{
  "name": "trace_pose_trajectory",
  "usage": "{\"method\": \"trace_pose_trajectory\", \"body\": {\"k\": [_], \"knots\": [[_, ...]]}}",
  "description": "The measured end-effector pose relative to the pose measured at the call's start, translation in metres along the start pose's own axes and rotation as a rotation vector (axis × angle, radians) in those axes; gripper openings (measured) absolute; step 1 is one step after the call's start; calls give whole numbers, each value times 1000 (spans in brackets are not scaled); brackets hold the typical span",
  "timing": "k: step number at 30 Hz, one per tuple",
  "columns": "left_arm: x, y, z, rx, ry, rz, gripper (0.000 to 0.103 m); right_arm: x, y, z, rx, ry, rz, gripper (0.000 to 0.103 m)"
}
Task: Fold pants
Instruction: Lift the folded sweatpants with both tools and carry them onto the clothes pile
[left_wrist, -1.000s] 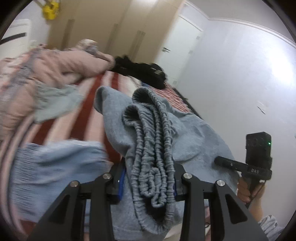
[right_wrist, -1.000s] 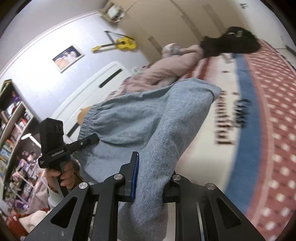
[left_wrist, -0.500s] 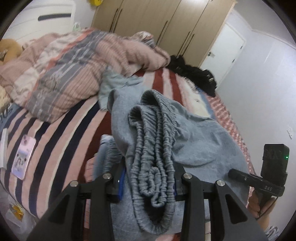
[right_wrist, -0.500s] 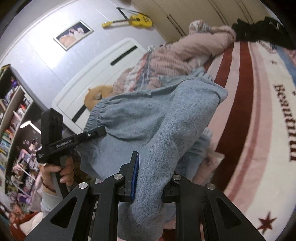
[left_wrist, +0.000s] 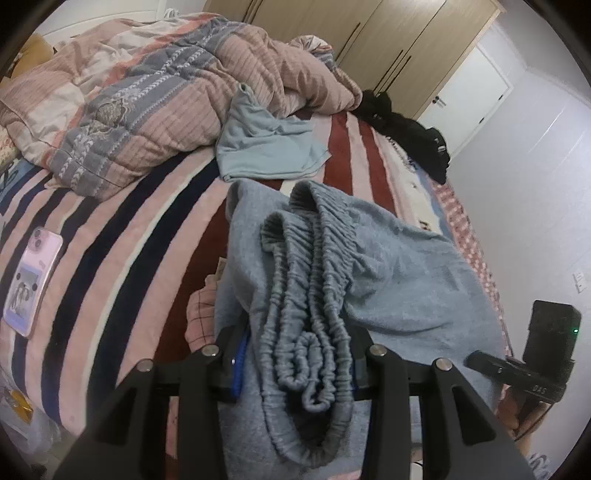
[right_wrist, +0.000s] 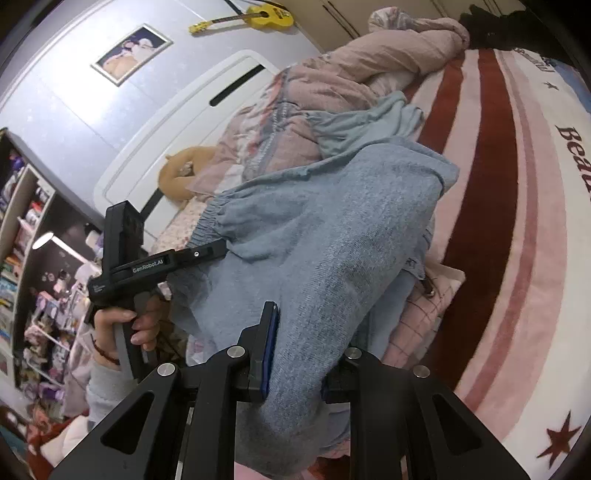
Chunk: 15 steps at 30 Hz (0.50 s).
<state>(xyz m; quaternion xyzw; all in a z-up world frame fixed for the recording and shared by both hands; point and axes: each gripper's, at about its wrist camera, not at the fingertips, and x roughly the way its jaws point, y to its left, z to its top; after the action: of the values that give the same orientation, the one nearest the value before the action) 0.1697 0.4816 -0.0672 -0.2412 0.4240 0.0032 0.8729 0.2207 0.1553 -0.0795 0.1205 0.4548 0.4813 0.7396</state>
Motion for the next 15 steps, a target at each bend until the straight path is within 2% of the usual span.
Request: {"method": "trace_pose_trajectory", "body": {"k": [4,6,15], "knots": [[-8,4,-3,0,5,13,36,1,12,2,-20,18,27,13],[-1,8,-6,-3,30,31,37,6,13,-1,-31,34,11,13],[8,16,-16,-32,23,69,56,13,0,-8,-18,55,-27,17]]}}
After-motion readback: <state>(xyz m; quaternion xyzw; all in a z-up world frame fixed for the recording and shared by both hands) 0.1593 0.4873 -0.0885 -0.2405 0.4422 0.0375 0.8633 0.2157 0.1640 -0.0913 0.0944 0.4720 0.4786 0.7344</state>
